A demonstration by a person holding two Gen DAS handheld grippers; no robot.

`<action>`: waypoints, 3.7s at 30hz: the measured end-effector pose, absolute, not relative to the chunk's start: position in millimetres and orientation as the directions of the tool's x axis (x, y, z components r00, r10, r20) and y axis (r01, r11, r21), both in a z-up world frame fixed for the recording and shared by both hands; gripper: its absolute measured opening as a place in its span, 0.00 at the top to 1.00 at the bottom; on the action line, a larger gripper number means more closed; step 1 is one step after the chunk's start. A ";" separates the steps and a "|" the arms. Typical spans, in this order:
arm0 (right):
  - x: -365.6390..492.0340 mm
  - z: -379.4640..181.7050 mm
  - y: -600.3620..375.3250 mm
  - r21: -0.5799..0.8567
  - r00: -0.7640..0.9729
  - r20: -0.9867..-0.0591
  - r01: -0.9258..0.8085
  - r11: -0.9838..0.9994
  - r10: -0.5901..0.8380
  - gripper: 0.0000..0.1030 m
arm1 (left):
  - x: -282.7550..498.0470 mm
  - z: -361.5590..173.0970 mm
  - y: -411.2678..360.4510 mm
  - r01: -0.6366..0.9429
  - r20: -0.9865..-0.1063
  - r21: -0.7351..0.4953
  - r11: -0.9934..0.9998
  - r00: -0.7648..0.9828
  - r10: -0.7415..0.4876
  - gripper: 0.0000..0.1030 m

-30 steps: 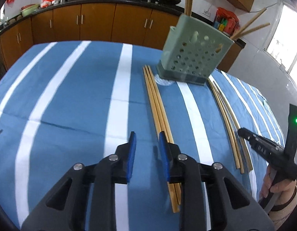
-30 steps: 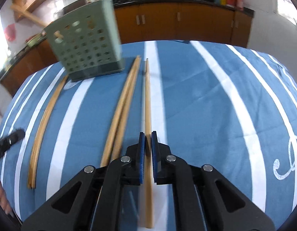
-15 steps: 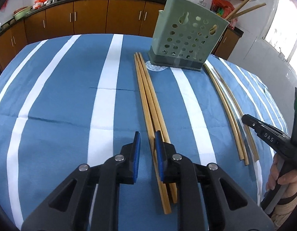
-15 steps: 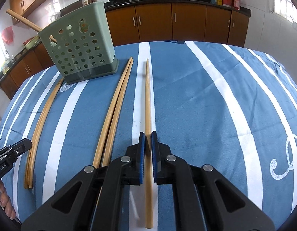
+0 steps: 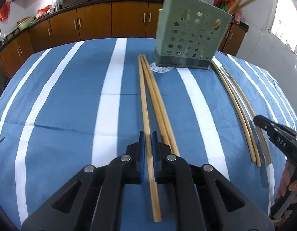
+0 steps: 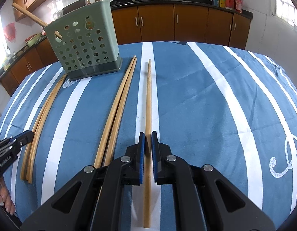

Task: Organize utensils
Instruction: 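Close the right tool on a third chopstick while the left tool grasps another, then lift both held chopsticks toward the green holder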

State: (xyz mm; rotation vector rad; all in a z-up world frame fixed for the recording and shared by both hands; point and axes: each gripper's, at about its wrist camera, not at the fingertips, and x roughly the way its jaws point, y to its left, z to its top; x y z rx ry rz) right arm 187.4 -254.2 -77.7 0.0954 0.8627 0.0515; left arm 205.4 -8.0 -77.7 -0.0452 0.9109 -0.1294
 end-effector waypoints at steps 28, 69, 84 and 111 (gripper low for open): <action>200.1 -79.0 -291.1 0.107 0.655 -0.755 0.099 0.989 0.016 0.92 | 225.9 -80.3 56.3 -0.017 -0.767 -0.142 0.990 0.634 -0.099 0.91; 191.0 -80.6 -292.5 0.134 0.656 -0.753 0.083 0.988 0.047 0.92 | 211.2 -80.2 48.3 0.017 -0.772 -0.077 0.997 0.632 -0.070 0.91; 162.6 -7.6 -308.4 0.194 0.846 -0.531 0.072 0.978 0.043 0.93 | 200.1 -4.5 64.6 0.030 -0.628 -0.130 0.991 0.771 -0.106 0.93; 163.4 154.2 -268.1 0.246 0.979 -0.060 -0.175 0.953 0.196 0.93 | 204.2 167.3 27.0 0.215 -0.255 -0.185 0.959 0.932 -0.258 0.93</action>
